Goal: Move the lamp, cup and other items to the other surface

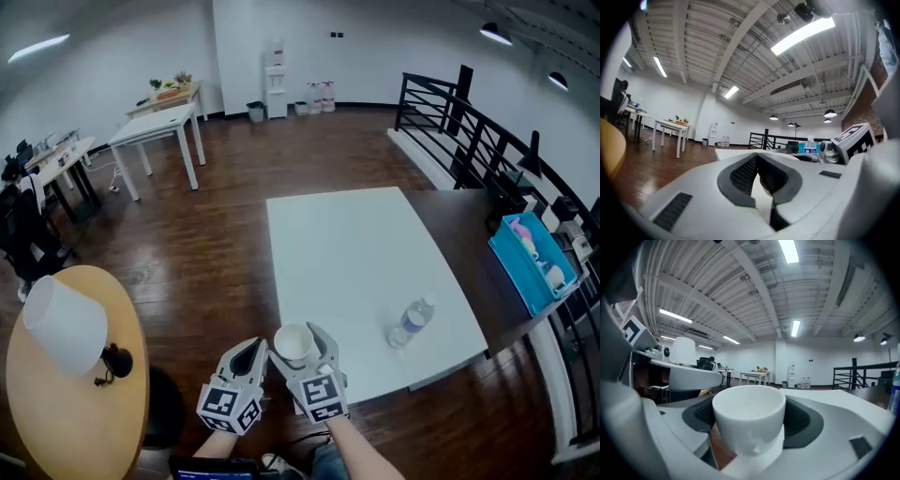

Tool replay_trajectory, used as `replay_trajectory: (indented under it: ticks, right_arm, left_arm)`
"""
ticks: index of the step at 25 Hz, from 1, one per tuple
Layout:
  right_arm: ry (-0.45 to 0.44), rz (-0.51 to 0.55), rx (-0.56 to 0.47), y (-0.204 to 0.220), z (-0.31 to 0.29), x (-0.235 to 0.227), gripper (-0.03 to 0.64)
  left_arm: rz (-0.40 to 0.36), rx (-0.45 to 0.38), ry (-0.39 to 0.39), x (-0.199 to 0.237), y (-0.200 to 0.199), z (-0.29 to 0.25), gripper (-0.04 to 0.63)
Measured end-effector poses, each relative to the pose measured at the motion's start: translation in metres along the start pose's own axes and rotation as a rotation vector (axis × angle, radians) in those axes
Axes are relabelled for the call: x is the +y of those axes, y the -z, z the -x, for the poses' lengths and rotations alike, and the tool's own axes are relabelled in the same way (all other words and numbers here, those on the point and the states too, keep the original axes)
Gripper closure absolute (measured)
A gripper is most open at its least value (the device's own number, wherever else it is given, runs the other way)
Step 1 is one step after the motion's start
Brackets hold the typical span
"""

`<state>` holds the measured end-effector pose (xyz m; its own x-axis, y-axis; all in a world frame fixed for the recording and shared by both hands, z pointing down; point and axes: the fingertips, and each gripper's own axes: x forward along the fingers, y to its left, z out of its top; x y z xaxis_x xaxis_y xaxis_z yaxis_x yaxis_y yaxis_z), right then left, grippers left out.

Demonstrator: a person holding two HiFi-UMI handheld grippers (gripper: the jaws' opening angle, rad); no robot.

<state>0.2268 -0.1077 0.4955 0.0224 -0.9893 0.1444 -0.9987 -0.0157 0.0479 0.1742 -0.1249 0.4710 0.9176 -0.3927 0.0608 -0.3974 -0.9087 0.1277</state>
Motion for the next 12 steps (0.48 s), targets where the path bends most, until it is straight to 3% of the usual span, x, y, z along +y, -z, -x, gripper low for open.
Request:
replay_trajectory:
  ticks: [5, 12]
  right_arm:
    - [0.146, -0.019, 0.020, 0.023, 0.047, -0.074, 0.224]
    - [0.284, -0.073, 0.054, 0.065, 0.096, -0.138, 0.224]
  left_arm:
    - [0.008, 0.027, 0.132, -0.060, 0.015, -0.054, 0.583]
    - [0.009, 0.067, 0.249, -0.115, 0.037, -0.100, 0.583]
